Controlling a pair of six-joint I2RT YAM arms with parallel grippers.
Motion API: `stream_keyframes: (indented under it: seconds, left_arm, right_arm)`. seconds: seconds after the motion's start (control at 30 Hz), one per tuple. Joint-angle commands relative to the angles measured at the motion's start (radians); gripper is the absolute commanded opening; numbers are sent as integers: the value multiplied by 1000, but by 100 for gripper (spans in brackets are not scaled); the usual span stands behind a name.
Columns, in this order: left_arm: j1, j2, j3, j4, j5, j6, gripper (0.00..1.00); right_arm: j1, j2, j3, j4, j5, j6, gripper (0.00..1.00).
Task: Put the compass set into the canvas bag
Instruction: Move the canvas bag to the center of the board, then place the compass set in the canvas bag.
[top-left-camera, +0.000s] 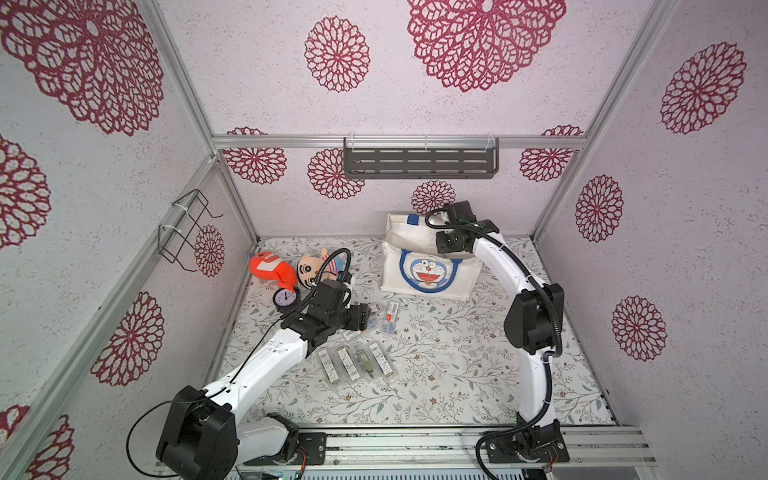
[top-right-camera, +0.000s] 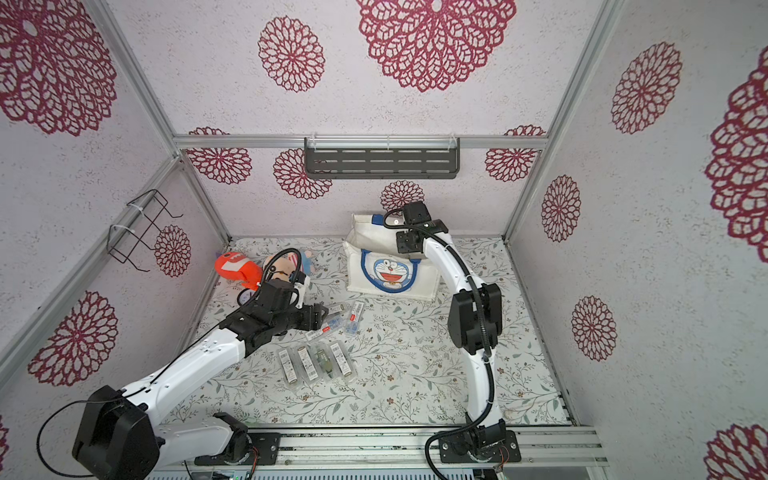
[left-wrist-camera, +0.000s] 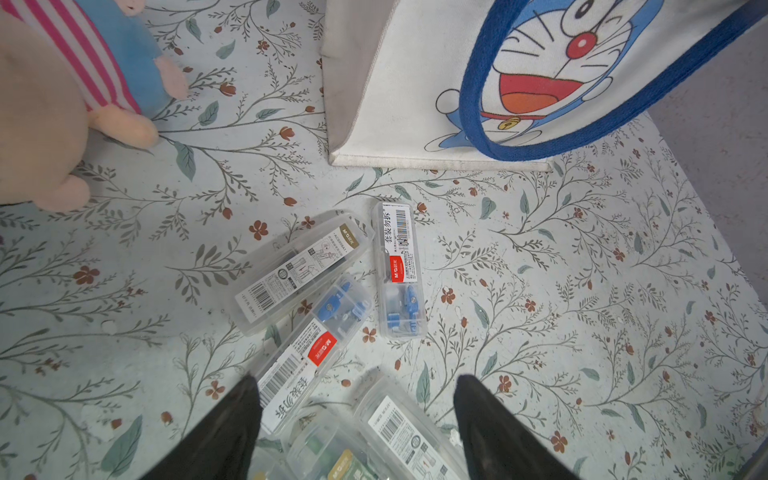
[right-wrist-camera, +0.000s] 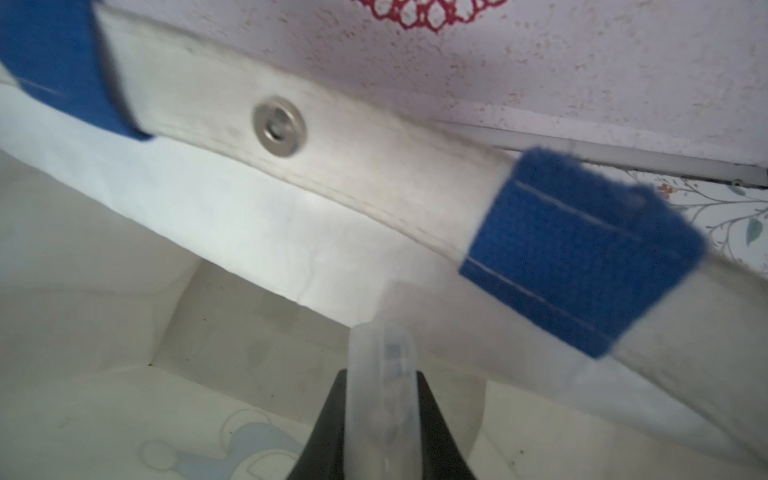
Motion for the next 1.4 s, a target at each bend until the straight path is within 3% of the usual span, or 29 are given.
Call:
stream_keyframes:
  seconds: [0.0,0.5,0.87,1.2,1.37]
  left_arm:
    - [8,11,12,-11,-9,-4,77]
    - [8,34,14,4,0,-3,77]
    - [10,47,14,-8,2,-5,77]
    - [60,80,39,-113,-27,-26,77]
    - [70,116,58,-149,-21,21,79]
  right_arm:
    - [-39,-13,16,-53,83,-13,0]
    - [-152,-198,-203,-51,270,-17,0]
    - [-140,-163,-226,59,-117,39,0]
    - [-128,-91,-233,98,-162,64,0]
    - [-128,-90,-271,107,-142,60,3]
